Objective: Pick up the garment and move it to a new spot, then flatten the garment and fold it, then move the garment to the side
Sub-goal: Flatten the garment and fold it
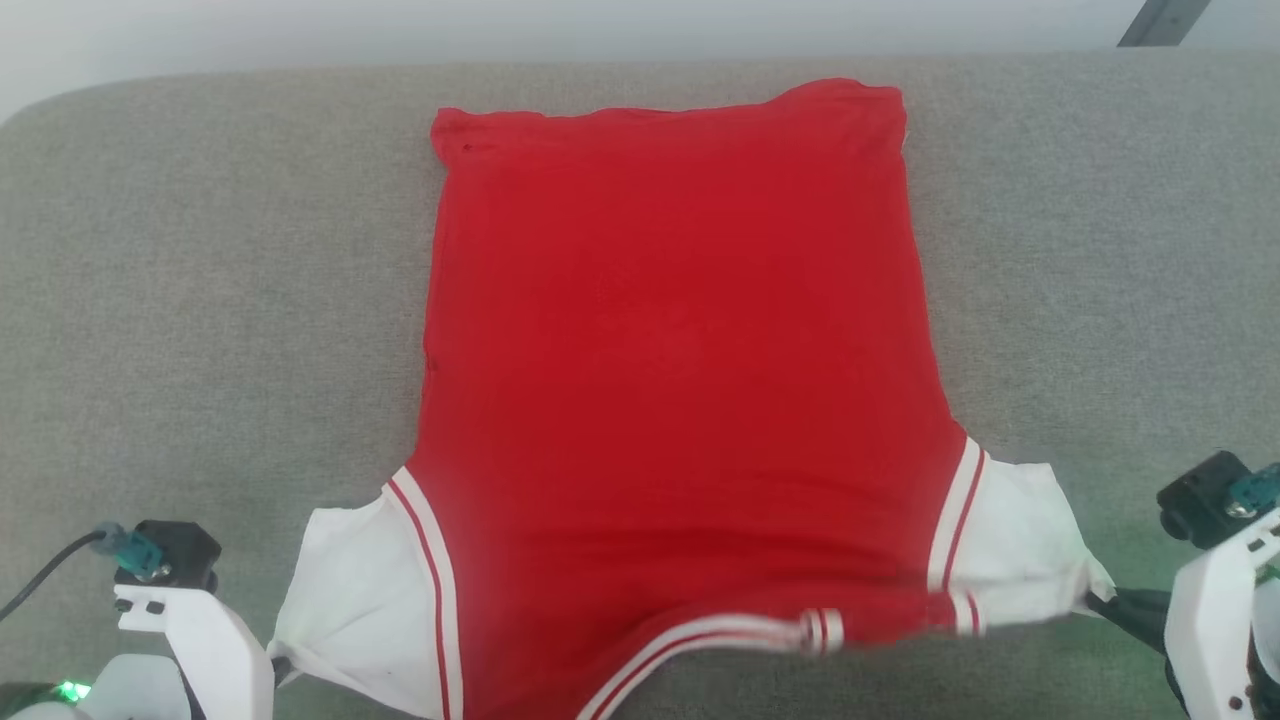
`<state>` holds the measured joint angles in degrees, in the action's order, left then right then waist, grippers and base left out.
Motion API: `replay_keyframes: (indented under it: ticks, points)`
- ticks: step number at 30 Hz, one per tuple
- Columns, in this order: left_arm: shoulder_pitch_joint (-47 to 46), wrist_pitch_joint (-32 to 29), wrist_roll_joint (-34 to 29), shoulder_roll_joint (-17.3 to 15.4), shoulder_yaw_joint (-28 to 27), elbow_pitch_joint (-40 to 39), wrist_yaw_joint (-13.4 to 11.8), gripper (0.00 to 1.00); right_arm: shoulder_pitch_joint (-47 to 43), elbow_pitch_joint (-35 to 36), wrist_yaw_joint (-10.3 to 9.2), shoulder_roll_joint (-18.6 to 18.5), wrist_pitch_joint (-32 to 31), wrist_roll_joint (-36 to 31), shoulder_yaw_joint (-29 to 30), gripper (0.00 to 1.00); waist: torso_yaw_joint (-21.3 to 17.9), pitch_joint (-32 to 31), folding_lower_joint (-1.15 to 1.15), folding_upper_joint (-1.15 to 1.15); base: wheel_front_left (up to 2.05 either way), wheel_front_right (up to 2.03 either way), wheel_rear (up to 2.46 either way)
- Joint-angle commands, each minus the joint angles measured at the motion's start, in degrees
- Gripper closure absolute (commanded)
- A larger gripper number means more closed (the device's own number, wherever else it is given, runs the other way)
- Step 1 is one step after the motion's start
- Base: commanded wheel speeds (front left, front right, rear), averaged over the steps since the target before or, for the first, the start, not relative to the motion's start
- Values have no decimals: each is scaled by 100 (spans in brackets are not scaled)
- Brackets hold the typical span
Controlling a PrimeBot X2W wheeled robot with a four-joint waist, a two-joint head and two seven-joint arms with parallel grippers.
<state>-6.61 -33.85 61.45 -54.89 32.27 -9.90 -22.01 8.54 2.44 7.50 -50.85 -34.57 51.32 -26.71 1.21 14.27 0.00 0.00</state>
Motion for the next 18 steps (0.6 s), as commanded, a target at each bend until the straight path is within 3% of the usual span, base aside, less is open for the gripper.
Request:
replay_keyframes:
  ticks: [1, 11, 12, 13, 14, 18]
  points:
    - [86, 51, 41, 5, -21, -41, -45, 100, -119, 32, -2, 62, -46, -41, 80, 100, -5, 32, 0, 0, 0, 0, 0]
    - [-149, 231, -171, 354, 157, 98, 69, 100, -262, -371, -2, 956, -195, -593, 547, 100, -26, 91, 0, 0, 0, 0, 0]
    - [-179, 220, -186, 396, 177, 138, 88, 100, -238, -447, -2, 1061, -180, -642, 584, 75, -31, 93, 0, 0, 0, 0, 0]
    - [-207, 213, -202, 432, 199, 163, 105, 100, -218, -536, -4, 1176, -157, -703, 666, 18, -36, 96, 0, 0, 0, 0, 0]
    - [-242, 214, -219, 468, 220, 183, 125, 100, -209, -588, -5, 1247, -184, -768, 696, 0, -35, 102, 0, 0, 0, 0, 0]
    - [-328, 263, -262, 555, 248, 245, 169, 100, -156, -619, -8, 1413, -232, -889, 852, 0, -32, 135, 0, 0, 0, 0, 0]
